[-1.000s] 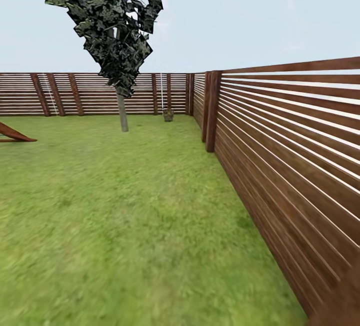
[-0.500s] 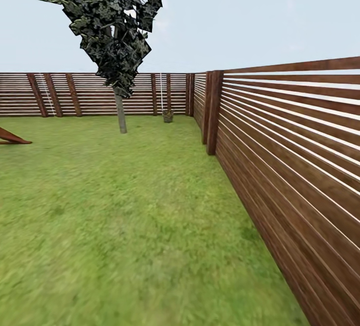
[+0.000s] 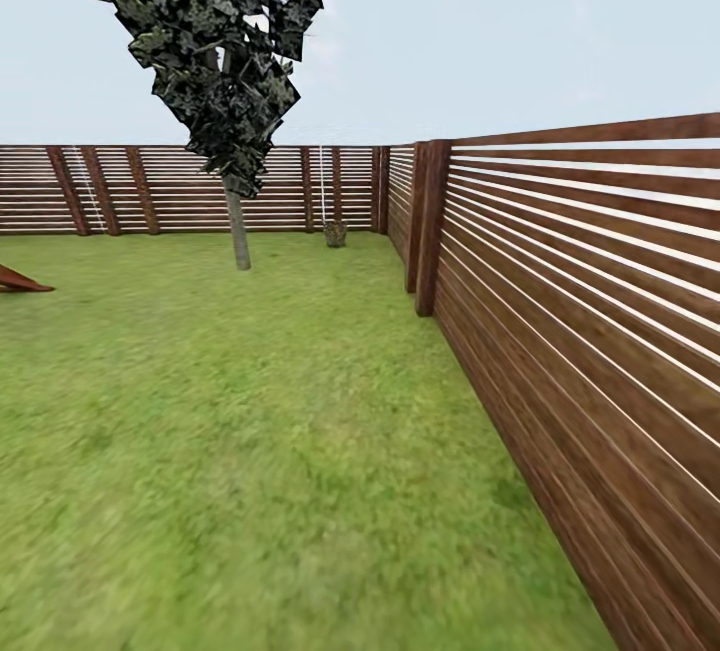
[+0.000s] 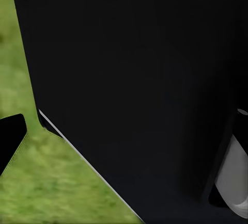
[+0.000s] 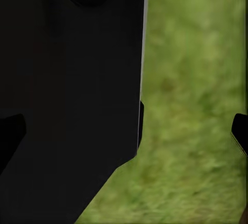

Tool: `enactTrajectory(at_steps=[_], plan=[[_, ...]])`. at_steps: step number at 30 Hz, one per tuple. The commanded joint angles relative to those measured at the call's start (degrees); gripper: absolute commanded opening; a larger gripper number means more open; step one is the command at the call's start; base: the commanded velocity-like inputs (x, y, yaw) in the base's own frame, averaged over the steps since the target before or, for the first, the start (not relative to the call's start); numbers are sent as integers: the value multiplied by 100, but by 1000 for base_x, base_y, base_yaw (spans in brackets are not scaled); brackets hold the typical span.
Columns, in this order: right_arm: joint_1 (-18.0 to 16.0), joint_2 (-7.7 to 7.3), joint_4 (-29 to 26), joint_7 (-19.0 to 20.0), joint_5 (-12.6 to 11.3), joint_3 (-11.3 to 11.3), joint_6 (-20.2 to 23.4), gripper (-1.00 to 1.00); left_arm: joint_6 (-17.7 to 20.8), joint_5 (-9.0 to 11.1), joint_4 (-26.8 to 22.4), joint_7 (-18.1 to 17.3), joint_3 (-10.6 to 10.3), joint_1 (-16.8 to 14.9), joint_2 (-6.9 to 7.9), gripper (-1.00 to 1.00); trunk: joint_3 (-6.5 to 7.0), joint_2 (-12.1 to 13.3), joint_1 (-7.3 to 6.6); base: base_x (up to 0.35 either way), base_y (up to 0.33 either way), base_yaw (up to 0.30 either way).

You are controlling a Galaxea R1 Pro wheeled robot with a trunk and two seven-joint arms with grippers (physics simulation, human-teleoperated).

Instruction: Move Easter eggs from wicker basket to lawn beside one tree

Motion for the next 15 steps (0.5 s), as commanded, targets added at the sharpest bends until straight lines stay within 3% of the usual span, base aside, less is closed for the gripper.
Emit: enactTrajectory(at_steps=[1,15], plan=[[-1,-1,1,-1,8,2,-3,100,-3,-3,-10,-1,-2,4,0,100,-3,-2,4,339,0,0],[-1,-1,1,-2,8,2,-3,100,-3,-3,-10,-1,1,4,0,100,-3,-2,4,339,0,0]])
